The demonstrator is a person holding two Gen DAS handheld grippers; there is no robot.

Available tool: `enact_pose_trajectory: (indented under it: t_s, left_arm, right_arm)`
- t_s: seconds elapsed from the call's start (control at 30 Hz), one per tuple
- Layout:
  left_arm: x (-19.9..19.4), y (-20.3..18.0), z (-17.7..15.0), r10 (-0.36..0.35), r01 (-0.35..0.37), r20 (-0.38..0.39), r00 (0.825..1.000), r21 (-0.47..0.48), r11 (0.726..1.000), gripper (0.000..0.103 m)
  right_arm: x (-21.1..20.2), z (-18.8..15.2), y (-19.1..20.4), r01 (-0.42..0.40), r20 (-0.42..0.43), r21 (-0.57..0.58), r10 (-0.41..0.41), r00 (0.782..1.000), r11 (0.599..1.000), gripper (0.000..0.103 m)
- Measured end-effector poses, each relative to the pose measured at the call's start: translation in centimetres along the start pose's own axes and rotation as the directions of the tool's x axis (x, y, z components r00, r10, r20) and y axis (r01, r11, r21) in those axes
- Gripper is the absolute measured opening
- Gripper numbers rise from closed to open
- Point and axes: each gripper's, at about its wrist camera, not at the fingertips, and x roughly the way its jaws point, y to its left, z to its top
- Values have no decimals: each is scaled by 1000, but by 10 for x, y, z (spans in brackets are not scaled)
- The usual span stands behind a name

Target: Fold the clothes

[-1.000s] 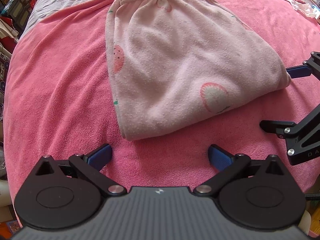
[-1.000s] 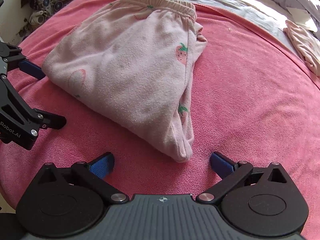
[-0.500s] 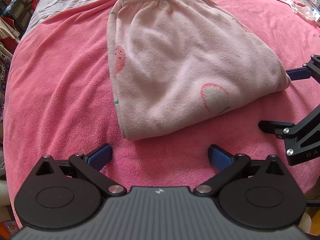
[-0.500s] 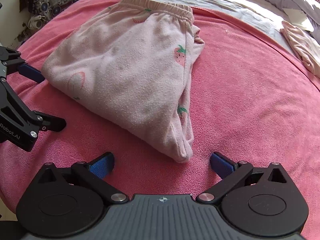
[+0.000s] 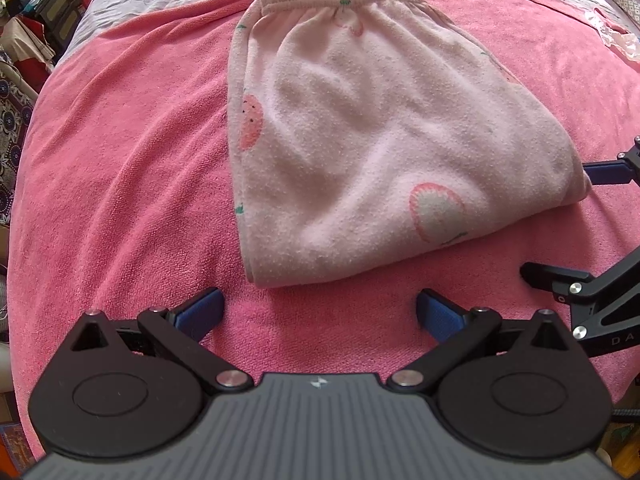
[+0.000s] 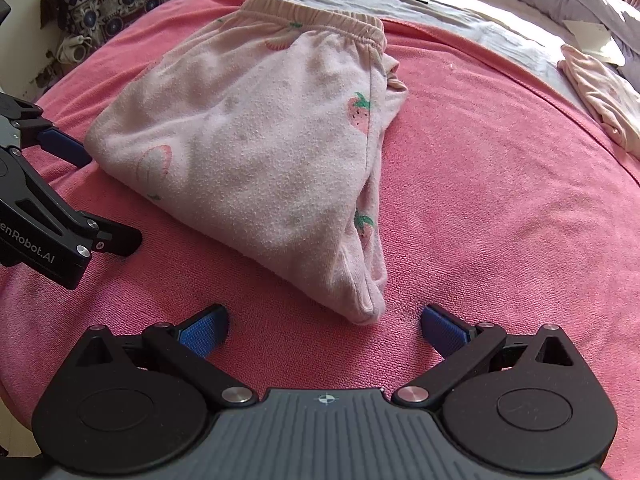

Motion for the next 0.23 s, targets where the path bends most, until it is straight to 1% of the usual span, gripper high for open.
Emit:
enact_pose_trajectory:
  t_s: [0.13,0.23]
  left_arm:
    - [-2,-8,-6,6,-6,45,999,-8,1000,103]
    - [-5,-12,-9,13,-12,63,998,-6,1000,103]
  right_arm:
    - [0,1,0,1,-5,0,-1,1000,1000,103]
    - [0,1,0,1,-2,0,-1,1000,1000,103]
